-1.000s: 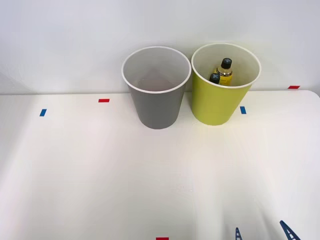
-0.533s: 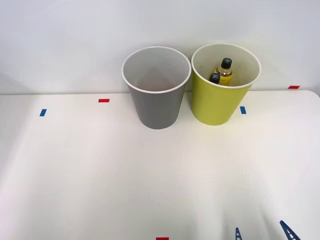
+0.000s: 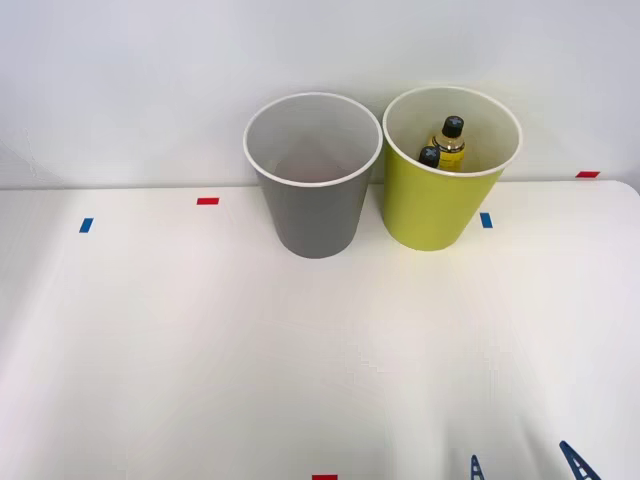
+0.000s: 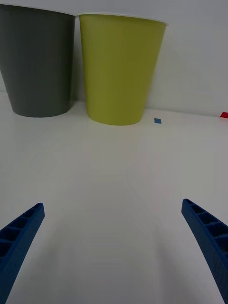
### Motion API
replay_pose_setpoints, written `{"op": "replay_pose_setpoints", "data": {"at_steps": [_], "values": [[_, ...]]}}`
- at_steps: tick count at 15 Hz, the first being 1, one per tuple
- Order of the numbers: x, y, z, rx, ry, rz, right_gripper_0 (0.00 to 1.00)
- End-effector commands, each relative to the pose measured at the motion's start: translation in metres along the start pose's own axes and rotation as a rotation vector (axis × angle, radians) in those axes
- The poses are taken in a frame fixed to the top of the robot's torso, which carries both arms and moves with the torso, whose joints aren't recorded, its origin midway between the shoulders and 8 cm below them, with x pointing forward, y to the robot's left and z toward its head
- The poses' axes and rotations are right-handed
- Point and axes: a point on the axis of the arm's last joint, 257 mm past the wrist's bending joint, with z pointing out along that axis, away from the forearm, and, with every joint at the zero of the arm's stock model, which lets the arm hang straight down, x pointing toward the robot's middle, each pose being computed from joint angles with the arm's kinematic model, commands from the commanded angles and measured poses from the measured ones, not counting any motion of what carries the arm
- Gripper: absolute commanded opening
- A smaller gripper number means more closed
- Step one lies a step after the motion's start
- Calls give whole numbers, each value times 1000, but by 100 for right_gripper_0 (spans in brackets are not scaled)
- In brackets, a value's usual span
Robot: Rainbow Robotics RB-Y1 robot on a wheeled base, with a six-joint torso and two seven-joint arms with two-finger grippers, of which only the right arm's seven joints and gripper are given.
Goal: Put cans in the gray bin, plastic bottles in the light green bin
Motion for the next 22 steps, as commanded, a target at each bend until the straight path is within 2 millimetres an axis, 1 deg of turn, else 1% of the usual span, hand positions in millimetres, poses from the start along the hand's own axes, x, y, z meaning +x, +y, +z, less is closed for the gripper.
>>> {"op": "replay_pose_setpoints", "data": {"at_steps": [1,22], "values": [[0,0,0,0,0,0,100],[0,0,0,0,0,0,100]]}}
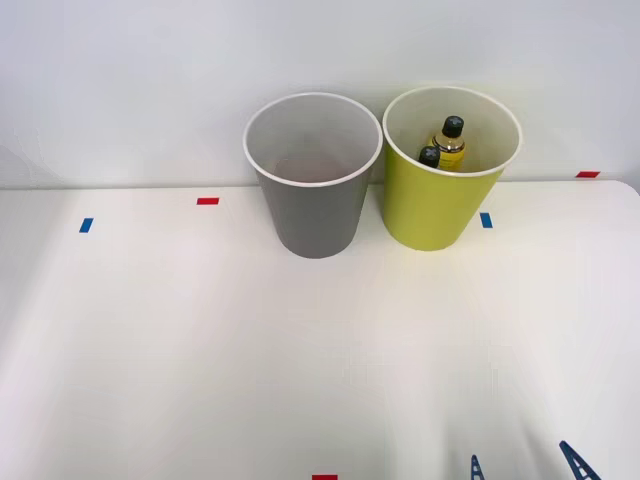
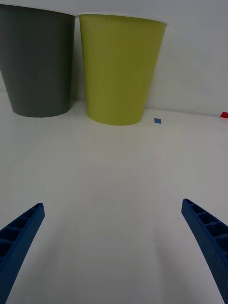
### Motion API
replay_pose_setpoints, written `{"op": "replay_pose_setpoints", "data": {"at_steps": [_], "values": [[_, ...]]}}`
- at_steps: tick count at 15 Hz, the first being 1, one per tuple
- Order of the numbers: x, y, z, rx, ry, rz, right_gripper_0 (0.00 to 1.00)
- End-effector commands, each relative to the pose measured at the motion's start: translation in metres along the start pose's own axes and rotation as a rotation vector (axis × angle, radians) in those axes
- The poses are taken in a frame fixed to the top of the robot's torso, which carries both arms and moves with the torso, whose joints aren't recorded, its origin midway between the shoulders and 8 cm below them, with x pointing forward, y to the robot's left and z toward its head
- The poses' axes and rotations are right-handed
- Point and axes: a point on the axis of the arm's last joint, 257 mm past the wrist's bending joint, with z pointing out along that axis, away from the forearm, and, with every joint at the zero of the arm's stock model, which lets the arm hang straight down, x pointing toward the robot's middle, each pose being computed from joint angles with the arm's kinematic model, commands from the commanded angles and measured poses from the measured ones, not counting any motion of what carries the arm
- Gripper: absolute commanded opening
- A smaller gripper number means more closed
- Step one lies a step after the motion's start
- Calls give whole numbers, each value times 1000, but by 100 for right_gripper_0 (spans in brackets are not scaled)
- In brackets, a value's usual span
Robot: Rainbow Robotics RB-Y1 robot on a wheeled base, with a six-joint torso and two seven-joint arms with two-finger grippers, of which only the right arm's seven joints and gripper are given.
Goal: Put cans in the gray bin, plastic bottles in the light green bin
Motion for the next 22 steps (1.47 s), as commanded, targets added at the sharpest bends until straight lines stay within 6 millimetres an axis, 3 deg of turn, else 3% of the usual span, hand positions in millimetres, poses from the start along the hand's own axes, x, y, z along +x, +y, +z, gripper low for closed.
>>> {"op": "replay_pose_setpoints", "data": {"at_steps": [1,22], "values": [[0,0,0,0,0,0,100],[0,0,0,0,0,0,100]]}}
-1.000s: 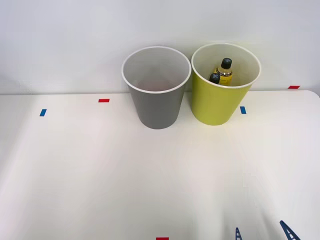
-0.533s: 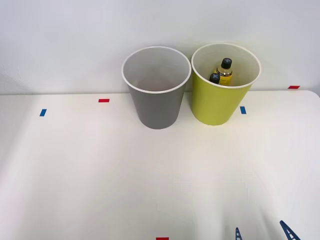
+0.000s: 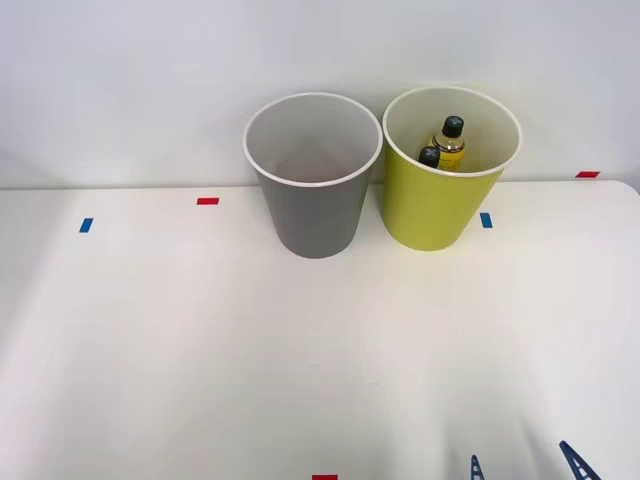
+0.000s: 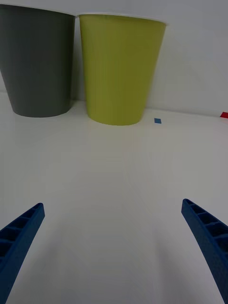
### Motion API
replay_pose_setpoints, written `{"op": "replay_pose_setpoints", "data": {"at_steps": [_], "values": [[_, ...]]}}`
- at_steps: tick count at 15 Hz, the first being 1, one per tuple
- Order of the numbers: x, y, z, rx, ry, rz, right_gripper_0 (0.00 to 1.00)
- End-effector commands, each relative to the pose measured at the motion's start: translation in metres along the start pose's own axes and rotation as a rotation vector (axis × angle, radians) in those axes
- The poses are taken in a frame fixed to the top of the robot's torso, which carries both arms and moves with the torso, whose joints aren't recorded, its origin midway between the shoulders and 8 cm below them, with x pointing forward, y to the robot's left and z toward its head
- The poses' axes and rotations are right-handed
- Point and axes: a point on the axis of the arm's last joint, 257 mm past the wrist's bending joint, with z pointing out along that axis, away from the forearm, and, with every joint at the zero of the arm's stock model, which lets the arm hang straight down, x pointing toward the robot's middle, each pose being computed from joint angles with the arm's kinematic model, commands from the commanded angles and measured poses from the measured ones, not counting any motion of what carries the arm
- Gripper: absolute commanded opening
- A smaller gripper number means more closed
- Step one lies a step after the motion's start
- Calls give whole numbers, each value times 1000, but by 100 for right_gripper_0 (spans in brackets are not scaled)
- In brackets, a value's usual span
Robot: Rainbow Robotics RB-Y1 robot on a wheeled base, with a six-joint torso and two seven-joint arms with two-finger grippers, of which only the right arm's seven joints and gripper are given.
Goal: Put cans in the gray bin, plastic bottles in the light green bin
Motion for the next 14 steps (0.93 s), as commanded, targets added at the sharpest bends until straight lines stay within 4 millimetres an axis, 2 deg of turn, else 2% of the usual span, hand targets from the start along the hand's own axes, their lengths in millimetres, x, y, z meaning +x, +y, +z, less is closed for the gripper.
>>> {"op": "replay_pose_setpoints", "data": {"at_steps": [1,14], "values": [[0,0,0,0,0,0,100],[0,0,0,0,0,0,100]]}}
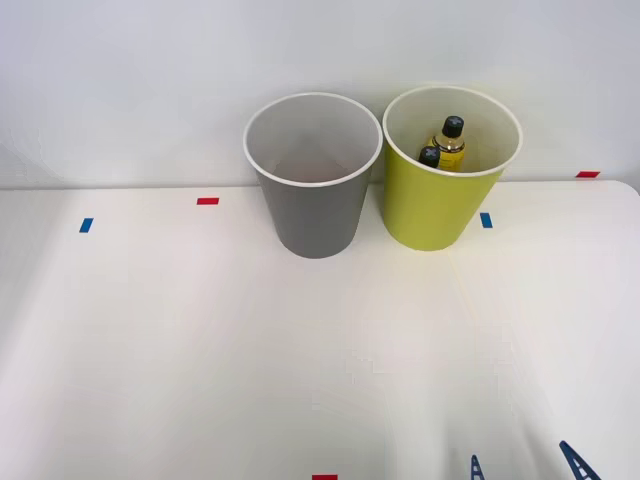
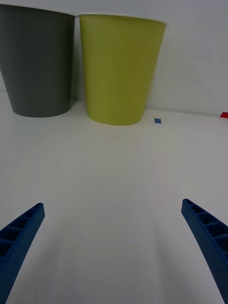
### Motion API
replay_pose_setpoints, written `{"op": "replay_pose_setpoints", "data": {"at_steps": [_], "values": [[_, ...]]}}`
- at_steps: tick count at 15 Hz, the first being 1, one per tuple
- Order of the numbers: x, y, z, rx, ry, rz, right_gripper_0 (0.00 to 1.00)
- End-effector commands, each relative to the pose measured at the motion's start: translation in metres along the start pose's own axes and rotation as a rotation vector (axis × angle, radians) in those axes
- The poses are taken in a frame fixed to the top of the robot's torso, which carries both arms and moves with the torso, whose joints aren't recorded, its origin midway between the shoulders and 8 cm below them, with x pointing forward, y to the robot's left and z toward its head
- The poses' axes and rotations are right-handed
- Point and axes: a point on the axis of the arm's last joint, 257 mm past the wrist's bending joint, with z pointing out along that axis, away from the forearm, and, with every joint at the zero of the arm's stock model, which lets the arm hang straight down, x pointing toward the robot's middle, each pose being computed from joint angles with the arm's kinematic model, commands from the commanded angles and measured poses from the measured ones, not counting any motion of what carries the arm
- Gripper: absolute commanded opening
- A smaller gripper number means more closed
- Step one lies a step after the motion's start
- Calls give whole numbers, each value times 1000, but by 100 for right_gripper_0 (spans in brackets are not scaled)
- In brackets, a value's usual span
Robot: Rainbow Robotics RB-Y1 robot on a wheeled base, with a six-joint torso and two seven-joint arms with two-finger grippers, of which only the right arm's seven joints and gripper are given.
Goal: Put cans in the gray bin, plastic bottles in the light green bin
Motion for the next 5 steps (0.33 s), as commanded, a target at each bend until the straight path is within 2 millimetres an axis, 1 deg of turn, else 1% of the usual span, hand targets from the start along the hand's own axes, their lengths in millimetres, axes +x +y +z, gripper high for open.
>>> {"op": "replay_pose_setpoints", "data": {"at_steps": [1,5], "values": [[0,0,0,0,0,0,100],[0,0,0,0,0,0,100]]}}
